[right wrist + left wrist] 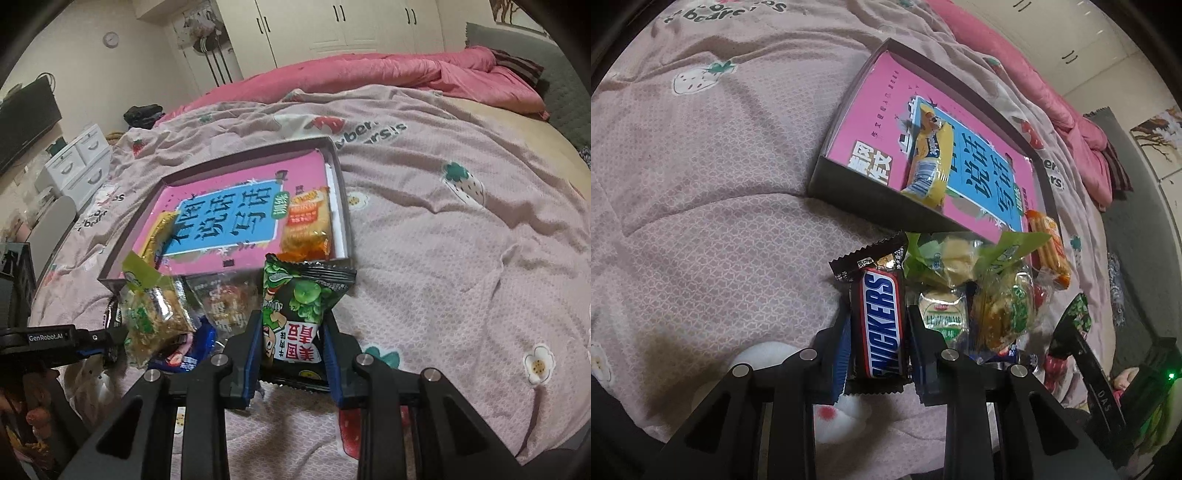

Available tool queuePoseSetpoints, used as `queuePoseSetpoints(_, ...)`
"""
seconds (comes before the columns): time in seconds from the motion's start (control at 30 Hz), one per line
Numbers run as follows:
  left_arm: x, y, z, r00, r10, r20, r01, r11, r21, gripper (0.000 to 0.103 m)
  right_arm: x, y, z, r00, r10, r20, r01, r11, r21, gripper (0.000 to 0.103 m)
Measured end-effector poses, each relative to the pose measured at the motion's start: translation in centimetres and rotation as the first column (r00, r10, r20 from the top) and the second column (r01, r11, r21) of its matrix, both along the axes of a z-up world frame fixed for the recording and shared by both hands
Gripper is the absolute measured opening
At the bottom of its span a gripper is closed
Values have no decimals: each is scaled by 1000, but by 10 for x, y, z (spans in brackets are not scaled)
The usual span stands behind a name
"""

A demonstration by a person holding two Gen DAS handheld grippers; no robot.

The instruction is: Organize snacks

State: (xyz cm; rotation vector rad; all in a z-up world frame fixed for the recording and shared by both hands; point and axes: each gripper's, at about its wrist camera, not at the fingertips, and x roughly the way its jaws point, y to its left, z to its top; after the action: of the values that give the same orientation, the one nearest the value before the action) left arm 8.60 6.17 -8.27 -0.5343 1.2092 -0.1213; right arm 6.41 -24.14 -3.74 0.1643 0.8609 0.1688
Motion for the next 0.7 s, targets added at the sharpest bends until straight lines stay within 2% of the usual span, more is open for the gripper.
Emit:
queuePoseSetpoints(0.13, -5, 3, 3, 1000, 4, 2, -4, 1000, 4, 29, -3, 5, 6, 999, 22, 32, -21, 1000, -16, 30)
queuePoseSetpoints(0.33, -8, 3, 16, 999, 4, 46, -5, 999, 33, 29, -7, 10, 13, 996, 44, 72, -42, 999, -34, 30)
queuePoseSetpoints(0.7, -14, -11, 50, 984, -48, 171, 21, 988, 153, 29, -8, 7, 22, 994, 45, 103, -45, 999, -7, 30)
